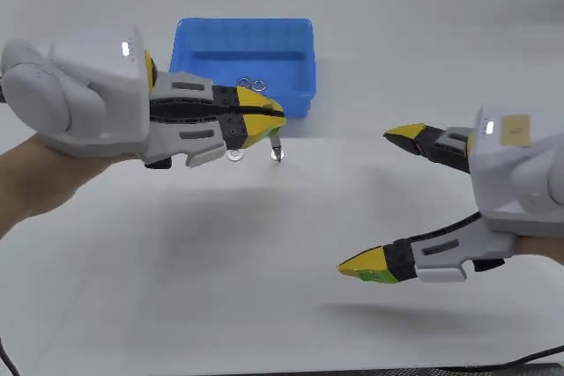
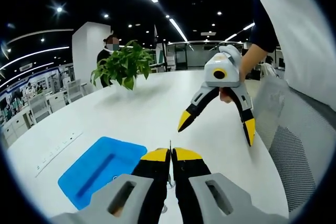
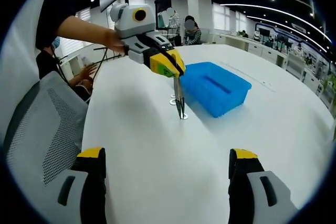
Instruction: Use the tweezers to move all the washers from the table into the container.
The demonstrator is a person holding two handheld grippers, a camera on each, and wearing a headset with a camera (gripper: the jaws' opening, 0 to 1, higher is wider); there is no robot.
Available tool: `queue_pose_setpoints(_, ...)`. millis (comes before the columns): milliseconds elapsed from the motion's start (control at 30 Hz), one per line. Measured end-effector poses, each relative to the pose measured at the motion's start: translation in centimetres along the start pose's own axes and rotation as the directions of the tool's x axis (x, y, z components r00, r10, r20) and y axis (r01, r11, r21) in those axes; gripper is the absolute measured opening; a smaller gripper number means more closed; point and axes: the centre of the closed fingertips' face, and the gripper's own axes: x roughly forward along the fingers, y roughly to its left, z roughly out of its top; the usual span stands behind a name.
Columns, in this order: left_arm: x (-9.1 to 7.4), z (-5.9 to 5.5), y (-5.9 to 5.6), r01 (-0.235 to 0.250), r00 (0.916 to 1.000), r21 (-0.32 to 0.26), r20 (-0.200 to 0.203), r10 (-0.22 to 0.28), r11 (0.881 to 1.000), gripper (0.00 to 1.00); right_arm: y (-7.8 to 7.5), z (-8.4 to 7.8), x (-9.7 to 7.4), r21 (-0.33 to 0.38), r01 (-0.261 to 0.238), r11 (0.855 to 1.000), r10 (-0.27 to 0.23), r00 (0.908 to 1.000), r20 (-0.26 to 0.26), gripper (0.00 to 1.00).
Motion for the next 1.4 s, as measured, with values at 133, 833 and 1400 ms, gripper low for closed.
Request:
queue_pose_setpoints(133, 0.1, 0.0, -0.2, 0.005, 1.0000, -0.003, -0.007, -0.005, 1.000, 0.06, 0.0, 1.4, 0.9, -0.011, -0.025, 1.000, 0.026, 0.9992, 0.031, 0.86)
queue_pose_setpoints(833, 0.1, -0.1, -0.8, 0.026, 0.9995, -0.026, -0.017, -0.026, 0.999, 0.06, -1.8, 5.9, 6.6, -0.067, -0.113, 0.991, 0.119, 0.9876, 0.102, 0.31)
queue_pose_setpoints(1400, 0.2, -0.2, -0.6, 0.021, 0.9997, -0.038, -0.014, -0.021, 0.999, 0.06, -1.4, 5.8, 7.6, -0.222, -0.190, 0.956, 0.201, 0.9792, 0.027, 0.12)
